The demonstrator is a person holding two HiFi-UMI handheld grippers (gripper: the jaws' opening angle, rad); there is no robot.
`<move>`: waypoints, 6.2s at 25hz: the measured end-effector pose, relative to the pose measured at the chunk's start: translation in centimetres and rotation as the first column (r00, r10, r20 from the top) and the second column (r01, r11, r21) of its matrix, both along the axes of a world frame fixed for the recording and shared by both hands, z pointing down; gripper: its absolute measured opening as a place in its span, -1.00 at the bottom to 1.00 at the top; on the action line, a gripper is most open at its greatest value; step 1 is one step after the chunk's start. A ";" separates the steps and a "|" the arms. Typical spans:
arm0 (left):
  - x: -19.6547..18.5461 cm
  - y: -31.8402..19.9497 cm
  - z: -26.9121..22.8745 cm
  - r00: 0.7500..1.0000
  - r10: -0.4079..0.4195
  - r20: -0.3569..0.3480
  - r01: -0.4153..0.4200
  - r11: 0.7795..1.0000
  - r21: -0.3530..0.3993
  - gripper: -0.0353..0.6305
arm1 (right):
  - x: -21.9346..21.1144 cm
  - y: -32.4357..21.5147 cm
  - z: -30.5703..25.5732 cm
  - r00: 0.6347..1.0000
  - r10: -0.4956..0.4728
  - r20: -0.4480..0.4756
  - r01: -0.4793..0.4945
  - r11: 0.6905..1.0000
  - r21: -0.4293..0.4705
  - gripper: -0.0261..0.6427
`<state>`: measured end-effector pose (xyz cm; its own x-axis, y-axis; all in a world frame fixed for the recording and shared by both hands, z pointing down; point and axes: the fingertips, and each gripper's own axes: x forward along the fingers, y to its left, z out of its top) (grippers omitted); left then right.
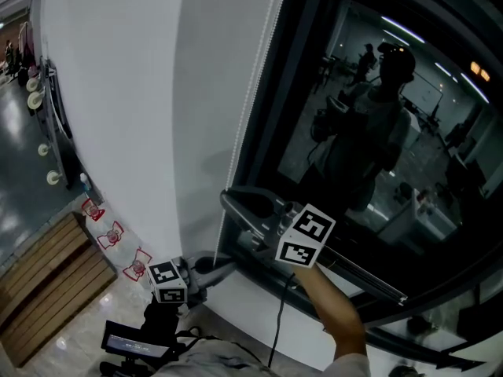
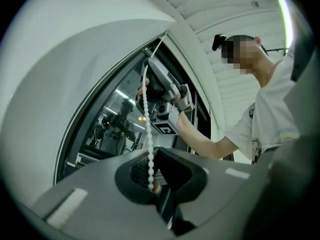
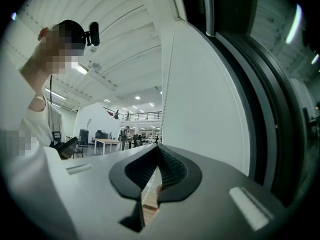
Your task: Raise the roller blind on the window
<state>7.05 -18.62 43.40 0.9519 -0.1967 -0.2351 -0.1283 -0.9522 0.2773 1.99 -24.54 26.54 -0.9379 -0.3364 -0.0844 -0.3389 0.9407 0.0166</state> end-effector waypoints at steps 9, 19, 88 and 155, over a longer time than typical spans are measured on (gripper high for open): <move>-0.1 -0.4 0.5 1.000 -0.008 0.004 0.008 1.000 -0.016 -0.90 | -0.1 0.9 6.4 0.996 0.006 -0.090 -0.012 0.998 -0.067 -0.91; -0.1 -0.4 0.2 1.000 -0.004 0.004 0.004 1.000 -0.004 -0.90 | 0.9 1.1 7.9 1.000 -0.022 -0.002 0.022 0.991 -0.135 -0.89; 0.0 -0.4 0.1 1.000 -0.010 -0.004 0.010 1.000 -0.004 -0.90 | 0.8 -2.8 -17.7 0.965 -0.223 -0.139 0.226 0.974 0.005 -0.90; -0.6 -0.2 0.6 0.999 0.000 0.054 -0.001 1.000 0.025 -0.90 | -0.2 -3.2 -16.3 0.976 -0.217 0.025 0.215 0.973 0.079 -0.49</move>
<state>6.47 -18.82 43.97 0.9633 -0.1908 -0.1886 -0.1417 -0.9588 0.2461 1.81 -27.77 10.25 -0.9839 -0.1177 -0.1342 -0.1294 0.9882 0.0823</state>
